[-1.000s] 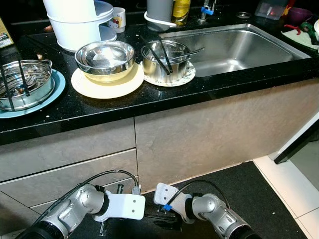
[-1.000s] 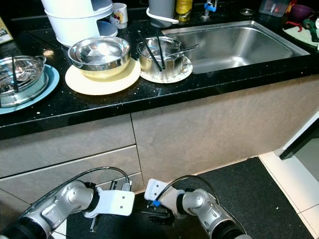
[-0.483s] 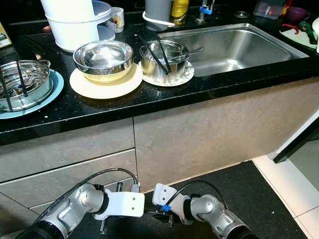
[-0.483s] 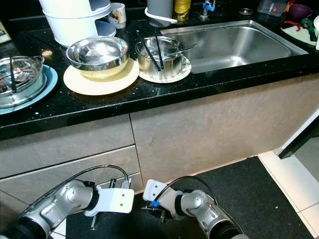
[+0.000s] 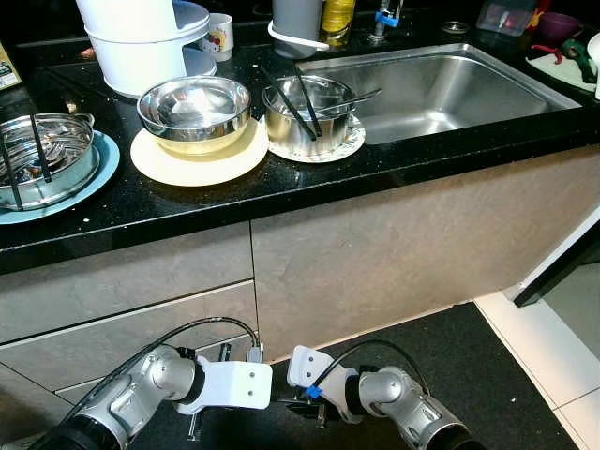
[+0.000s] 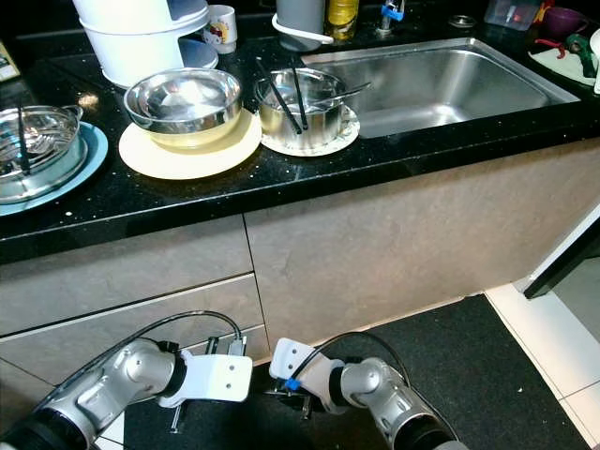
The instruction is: Kitchen organization
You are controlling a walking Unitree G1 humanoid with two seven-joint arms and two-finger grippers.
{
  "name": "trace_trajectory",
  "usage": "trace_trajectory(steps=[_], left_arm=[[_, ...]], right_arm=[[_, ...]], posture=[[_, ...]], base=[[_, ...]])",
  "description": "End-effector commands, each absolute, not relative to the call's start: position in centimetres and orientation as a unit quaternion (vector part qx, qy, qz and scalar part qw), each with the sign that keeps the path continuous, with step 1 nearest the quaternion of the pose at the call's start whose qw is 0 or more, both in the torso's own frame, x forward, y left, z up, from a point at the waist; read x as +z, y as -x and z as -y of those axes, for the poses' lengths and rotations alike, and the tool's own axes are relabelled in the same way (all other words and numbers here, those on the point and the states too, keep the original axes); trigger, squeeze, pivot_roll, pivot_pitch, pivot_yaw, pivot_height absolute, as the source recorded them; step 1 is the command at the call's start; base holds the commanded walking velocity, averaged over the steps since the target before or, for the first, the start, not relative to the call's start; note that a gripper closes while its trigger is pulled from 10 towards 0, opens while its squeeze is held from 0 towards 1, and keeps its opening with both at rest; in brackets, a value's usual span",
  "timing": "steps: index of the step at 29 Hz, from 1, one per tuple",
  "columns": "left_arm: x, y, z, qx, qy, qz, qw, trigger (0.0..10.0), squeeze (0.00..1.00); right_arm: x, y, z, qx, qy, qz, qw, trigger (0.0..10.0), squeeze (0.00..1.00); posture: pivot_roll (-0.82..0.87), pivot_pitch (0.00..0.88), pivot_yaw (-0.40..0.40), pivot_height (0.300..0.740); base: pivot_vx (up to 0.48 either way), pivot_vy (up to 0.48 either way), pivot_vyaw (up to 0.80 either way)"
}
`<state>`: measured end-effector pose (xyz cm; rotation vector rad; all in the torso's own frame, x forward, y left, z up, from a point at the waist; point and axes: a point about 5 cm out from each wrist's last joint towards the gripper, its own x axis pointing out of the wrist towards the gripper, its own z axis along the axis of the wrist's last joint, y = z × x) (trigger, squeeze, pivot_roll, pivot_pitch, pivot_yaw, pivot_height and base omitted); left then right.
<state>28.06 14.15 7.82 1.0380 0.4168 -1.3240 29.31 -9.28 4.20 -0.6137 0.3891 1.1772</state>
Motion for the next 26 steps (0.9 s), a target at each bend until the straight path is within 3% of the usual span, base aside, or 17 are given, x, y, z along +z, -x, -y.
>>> trace_trajectory(steps=[1,7,8,25,26], left_arm=[[6.7,-27.1,-14.5,-0.598,-0.46,-0.207,0.622,0.0,0.0],[6.7,-27.1,-14.5,-0.6,-0.461,-0.211,0.619,0.0,0.0],[6.6,-27.1,-14.5,-0.6,-0.461,-0.212,0.618,0.0,0.0],[6.2,-26.8,-14.8,-0.602,-0.466,-0.224,0.608,0.0,0.0],[6.2,-26.7,-14.9,-0.602,-0.466,-0.225,0.608,0.0,0.0]], right_arm=[[4.4,-29.3,9.0,0.546,0.265,-0.173,0.775,10.0,1.0],[4.4,-29.2,8.9,0.552,0.274,-0.163,0.771,10.0,1.0],[4.6,-29.0,8.7,0.563,0.269,-0.154,0.766,10.0,0.02],[5.3,-28.8,9.7,0.58,0.272,-0.154,0.752,10.0,0.0],[5.3,-28.7,9.8,0.58,0.272,-0.155,0.752,7.0,0.0]], posture=[[-0.09,0.254,-0.015,0.74],[-0.09,0.254,-0.015,0.74],[-0.09,0.251,-0.016,0.74],[-0.1,0.246,-0.018,0.74],[-0.1,0.244,-0.016,0.74]], base=[[0.0,0.0,0.0],[0.0,0.0,0.0],[0.0,0.0,0.0],[0.0,0.0,0.0],[0.0,0.0,0.0]])
